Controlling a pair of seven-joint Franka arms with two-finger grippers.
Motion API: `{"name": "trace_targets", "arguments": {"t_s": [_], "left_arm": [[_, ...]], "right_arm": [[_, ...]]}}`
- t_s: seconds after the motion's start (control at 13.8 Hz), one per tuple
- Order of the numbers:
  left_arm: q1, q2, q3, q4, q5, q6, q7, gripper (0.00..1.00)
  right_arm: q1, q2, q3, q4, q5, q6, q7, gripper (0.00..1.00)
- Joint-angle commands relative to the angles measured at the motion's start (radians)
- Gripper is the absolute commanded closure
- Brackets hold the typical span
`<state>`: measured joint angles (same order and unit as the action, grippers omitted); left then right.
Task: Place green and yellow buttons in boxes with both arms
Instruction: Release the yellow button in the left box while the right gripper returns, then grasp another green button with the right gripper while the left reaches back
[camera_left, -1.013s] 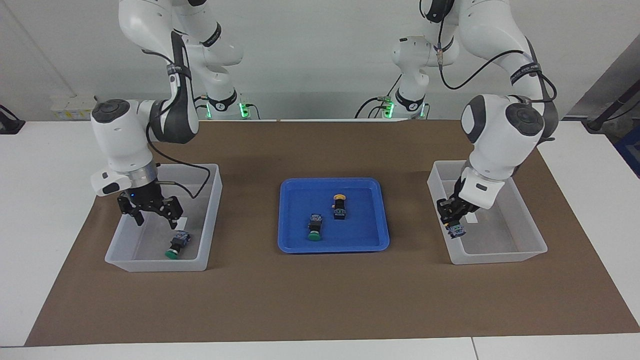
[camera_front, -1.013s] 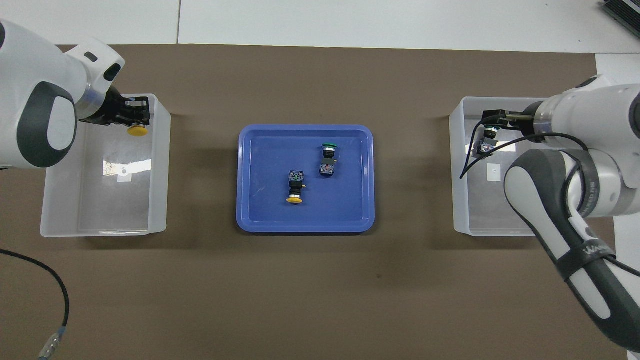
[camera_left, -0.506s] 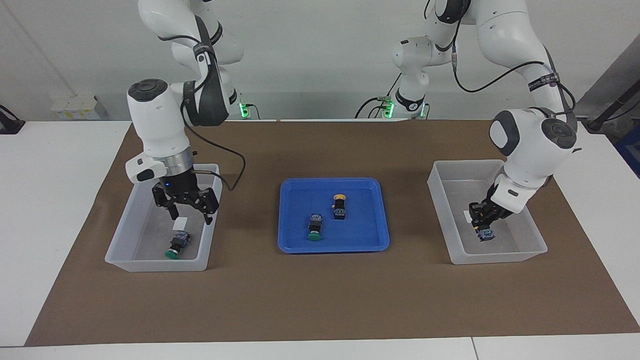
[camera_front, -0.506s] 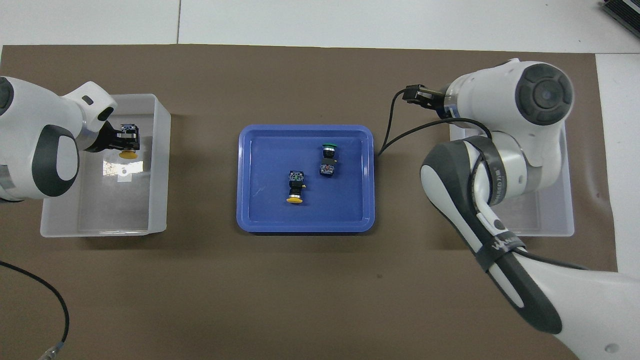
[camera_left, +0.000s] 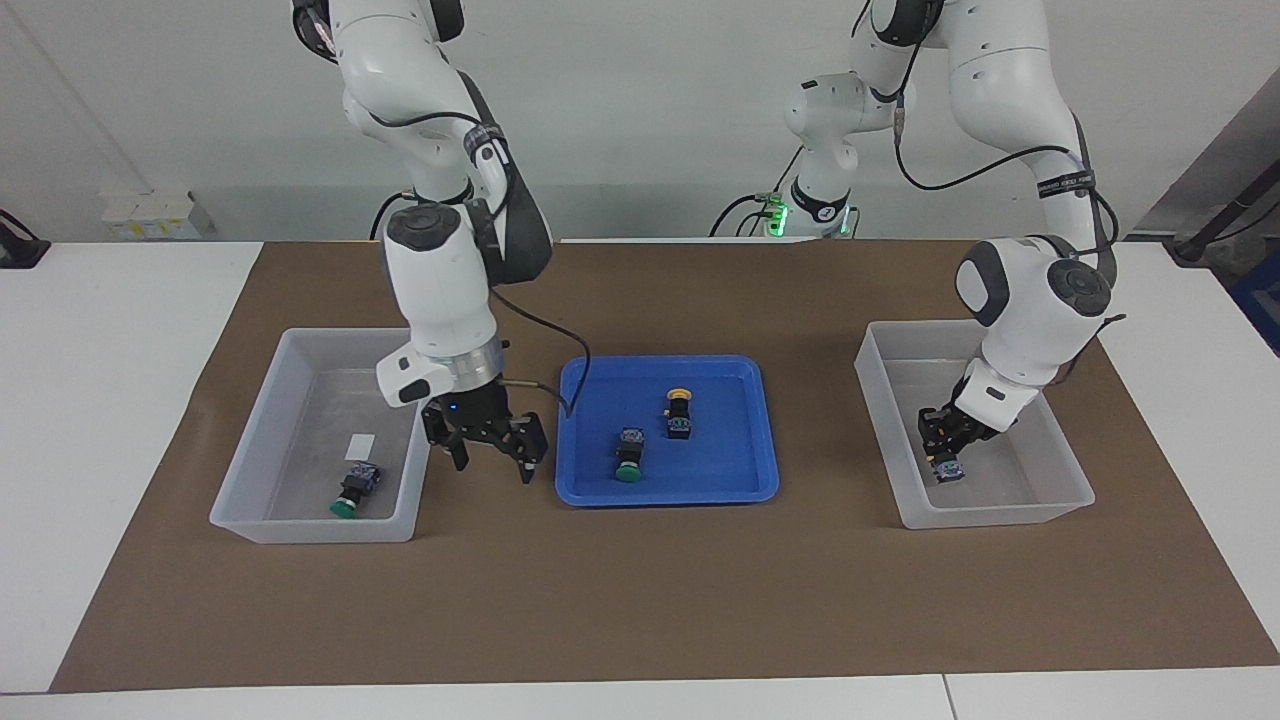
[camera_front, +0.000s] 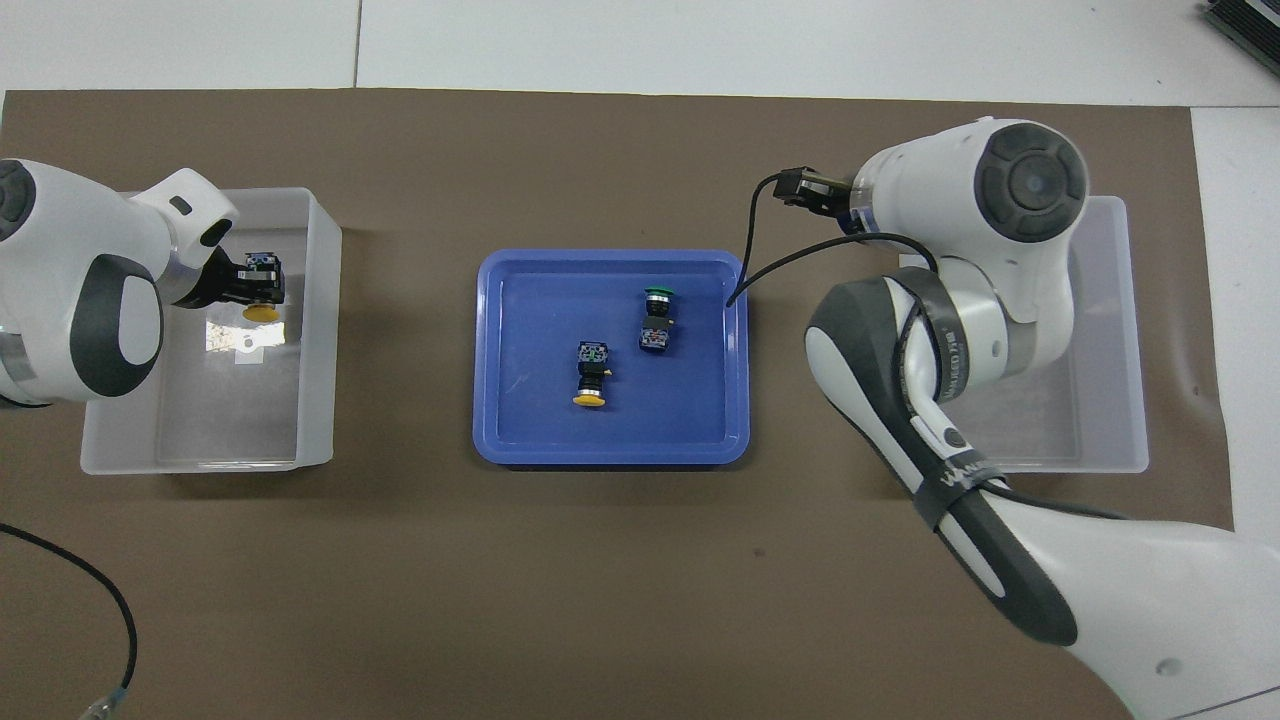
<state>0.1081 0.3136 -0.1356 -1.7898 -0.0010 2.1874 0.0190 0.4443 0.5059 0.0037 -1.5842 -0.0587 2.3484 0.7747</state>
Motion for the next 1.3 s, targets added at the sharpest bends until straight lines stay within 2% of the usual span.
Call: {"name": "trace_targets", "arguments": {"t_s": [0.0,0.14,0.43,0.51,0.65,0.72,0.8,1.01,1.23], "left_arm": [[-0.053,-0.005,0.004,0.117,0.001,-0.131,-0.01,0.23],[-0.077,-0.005,0.002,0.153,0.001,-0.169,-0.083,0.24],[-0.155,-0.007,0.002,0.155,-0.001,-0.17,-0.203,0.24],[-0.169,-0.007,0.001,0.155,-0.001,-0.169,-0.22,0.24],[-0.194,-0.007,0.001,0.147,-0.001,-0.161,-0.261,0.24],[-0.208,-0.008,0.001,0.144,-0.001,-0.158,-0.284,0.24],[-0.223,-0.008,0.001,0.141,-0.001,-0.158,-0.306,0.24],[-0.258,-0.013,0.001,0.124,-0.001,-0.147,-0.35,0.25],[-0.297,-0.022,-0.001,0.083,-0.001,-0.082,-0.418,0.27]], "right_arm": [[0.045,0.02,-0.002,0.02,-0.05,-0.005,0.055,0.0],[0.069,0.032,-0.002,0.0,-0.055,0.009,0.058,0.0],[0.094,0.074,-0.002,-0.034,-0.073,0.1,0.057,0.0],[0.096,0.072,-0.002,-0.045,-0.075,0.1,0.057,0.14],[0.1,0.065,-0.002,-0.091,-0.099,0.101,0.058,0.49],[0.108,0.056,-0.002,-0.109,-0.131,0.1,0.06,0.72],[0.106,0.054,-0.002,-0.111,-0.144,0.098,0.06,1.0],[0.088,0.005,-0.004,-0.106,-0.144,0.057,0.061,1.0],[-0.013,-0.131,-0.002,-0.138,-0.144,-0.052,0.048,1.0]]}}
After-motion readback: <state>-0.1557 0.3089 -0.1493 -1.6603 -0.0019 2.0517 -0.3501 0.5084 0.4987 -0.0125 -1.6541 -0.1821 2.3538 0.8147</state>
